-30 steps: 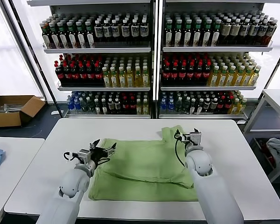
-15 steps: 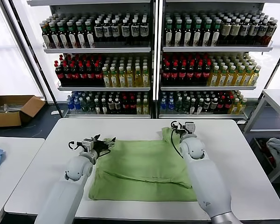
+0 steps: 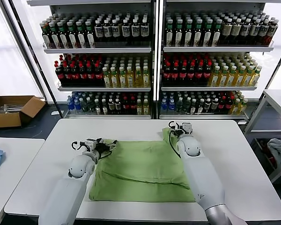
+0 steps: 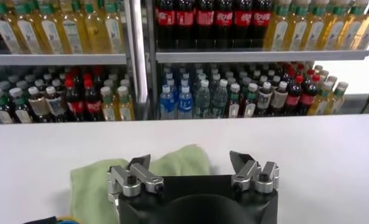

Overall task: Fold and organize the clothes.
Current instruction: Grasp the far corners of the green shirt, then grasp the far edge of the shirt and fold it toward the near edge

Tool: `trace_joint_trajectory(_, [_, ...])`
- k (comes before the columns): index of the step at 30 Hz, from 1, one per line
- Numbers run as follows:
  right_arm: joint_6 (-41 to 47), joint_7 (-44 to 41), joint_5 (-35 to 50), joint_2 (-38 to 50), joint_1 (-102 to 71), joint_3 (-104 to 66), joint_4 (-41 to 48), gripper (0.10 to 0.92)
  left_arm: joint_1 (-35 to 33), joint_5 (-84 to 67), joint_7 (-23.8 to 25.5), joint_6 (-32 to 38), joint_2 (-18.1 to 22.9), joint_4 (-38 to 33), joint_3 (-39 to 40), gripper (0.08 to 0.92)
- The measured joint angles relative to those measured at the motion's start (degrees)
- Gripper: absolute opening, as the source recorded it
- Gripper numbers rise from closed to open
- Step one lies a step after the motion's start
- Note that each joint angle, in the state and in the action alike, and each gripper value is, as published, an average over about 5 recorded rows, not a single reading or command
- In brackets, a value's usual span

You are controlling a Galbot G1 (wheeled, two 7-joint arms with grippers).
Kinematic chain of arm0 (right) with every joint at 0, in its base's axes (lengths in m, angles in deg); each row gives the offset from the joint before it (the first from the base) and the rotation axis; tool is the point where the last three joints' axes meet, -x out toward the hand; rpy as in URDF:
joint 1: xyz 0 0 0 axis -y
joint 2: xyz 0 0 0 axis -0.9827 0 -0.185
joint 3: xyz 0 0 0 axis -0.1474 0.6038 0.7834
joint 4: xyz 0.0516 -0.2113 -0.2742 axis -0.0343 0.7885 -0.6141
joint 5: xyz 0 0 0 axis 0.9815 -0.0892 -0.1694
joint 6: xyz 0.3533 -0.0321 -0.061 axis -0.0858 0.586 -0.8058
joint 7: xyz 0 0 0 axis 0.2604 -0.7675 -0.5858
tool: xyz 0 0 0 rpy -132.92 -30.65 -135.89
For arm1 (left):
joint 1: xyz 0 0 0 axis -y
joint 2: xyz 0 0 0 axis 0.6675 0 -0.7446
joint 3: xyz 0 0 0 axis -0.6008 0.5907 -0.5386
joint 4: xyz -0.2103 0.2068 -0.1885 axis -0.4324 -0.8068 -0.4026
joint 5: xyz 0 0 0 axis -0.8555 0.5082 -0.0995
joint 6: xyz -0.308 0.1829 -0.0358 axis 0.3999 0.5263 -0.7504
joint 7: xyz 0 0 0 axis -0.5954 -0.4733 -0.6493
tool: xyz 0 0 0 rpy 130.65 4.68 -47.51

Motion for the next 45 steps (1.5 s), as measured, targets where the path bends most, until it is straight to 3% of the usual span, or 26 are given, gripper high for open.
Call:
trace_joint_trajectory(5, [-0.1,-0.1,-0.3,-0.1,-0.1,-0.1,0.8,0.823,0.3,-0.1,0.0,0.0,0.1,1.0,0.2,0.82])
trace_joint_trajectory(10, [-0.2,-0.2,-0.4,-0.2,-0.7,-0.1,0.8,0.802,0.2,-0.2,0.0,-0.1,0.2,1.5,0.4,0.725])
trace_joint_trajectory(31, [0.4,-0.2,-0.5,0.0,-3.5,0.0,-1.9,0.217,-3.0,0.1,0.7,-1.3,0.1,-0.7,-0.6,0.125])
trace_joint_trajectory(36, [0.1,0.2,0.0,-0.3,-4.3,-0.2,-3.0,0.11,-3.7,0.0,0.6,-0.9,0.3,-1.6,-1.0,0.091])
trace_joint_trajectory(45, [-0.9,0.4,1.5,0.0,-5.7,-0.8,-6.9,0.107,-5.0,-0.7,0.4,1.9,0.0,-3.5,-1.9,0.091])
